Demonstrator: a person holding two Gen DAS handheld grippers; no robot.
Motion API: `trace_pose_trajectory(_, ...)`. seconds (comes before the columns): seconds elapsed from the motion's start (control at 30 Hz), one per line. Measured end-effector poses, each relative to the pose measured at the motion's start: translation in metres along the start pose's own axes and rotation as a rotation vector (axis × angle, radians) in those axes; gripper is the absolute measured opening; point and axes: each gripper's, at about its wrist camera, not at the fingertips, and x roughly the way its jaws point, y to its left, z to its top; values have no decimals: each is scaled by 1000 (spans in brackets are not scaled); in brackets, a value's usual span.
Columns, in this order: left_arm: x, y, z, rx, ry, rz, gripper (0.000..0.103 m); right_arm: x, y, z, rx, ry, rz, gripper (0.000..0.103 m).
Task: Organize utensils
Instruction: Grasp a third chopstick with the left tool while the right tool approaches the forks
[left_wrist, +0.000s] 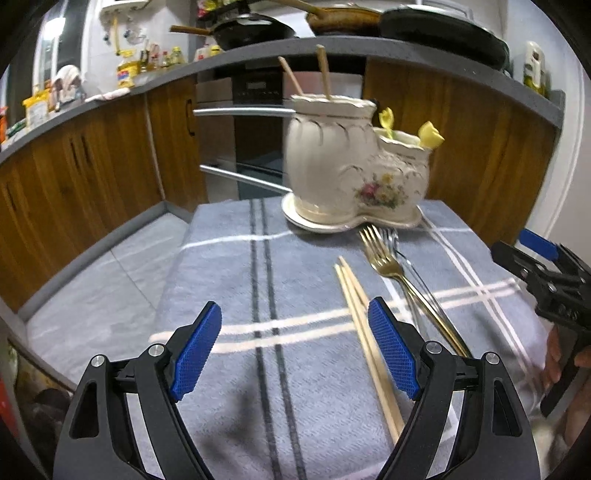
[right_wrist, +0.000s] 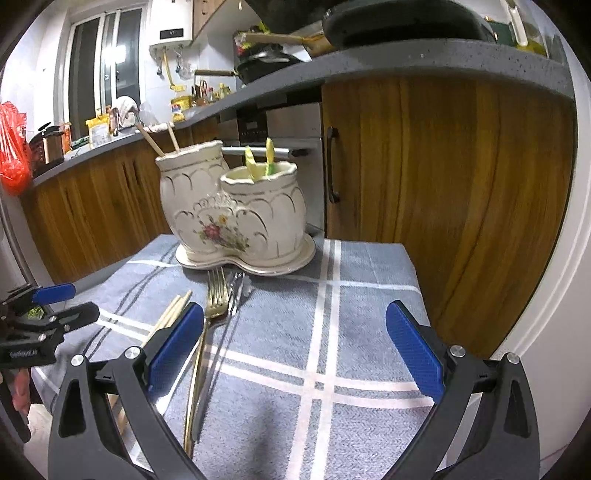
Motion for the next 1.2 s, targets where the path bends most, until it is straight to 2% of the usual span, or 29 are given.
trace_pose_trajectory(0.1, 6, -10, -2, 37, 50, -22, 66, 6, -5, -1, 28, 34, 10, 97)
trace_pose_trajectory(0.2, 11, -19, -4, 73, 103, -38, 48, 11, -8, -3, 53, 56, 21, 97)
trace_pose_trajectory(0.27, 15, -22, -5, 72, 144, -71, 32, 13, -7, -3, 55, 62, 21, 97)
trace_pose_trajectory(0.37, 20, -26, -6, 69, 170, -106, 27, 14, -4, -3, 44, 64, 21, 97)
trace_pose_trajectory(0.5, 27, -33, -9, 100, 197, -99, 20, 17, 2, -4, 17, 73, 19, 97)
trace_pose_trajectory(0.73, 34, -31, -10, 83, 221, -118, 19, 19, 2, -4, 4, 85, 18, 97)
trace_pose_trajectory(0.97, 43, -36, -6, 124, 235, -69, 19, 21, 2, -4, 1, 93, 24, 97)
trace_pose_trajectory(1.03, 47, -39, -2, 152, 246, -51, 16, 22, 3, -4, -7, 97, 23, 96)
trace_pose_trajectory(1.13, 50, -38, 2, 165, 261, -53, 13, 25, 6, -6, -26, 125, 25, 89)
trace_pose_trajectory(1.17, 51, -36, 2, 163, 262, -53, 8, 27, 8, -7, -34, 138, 27, 85)
trace_pose_trajectory(1.2, 51, -34, 2, 163, 260, -49, 7, 29, 10, -9, -44, 155, 33, 82)
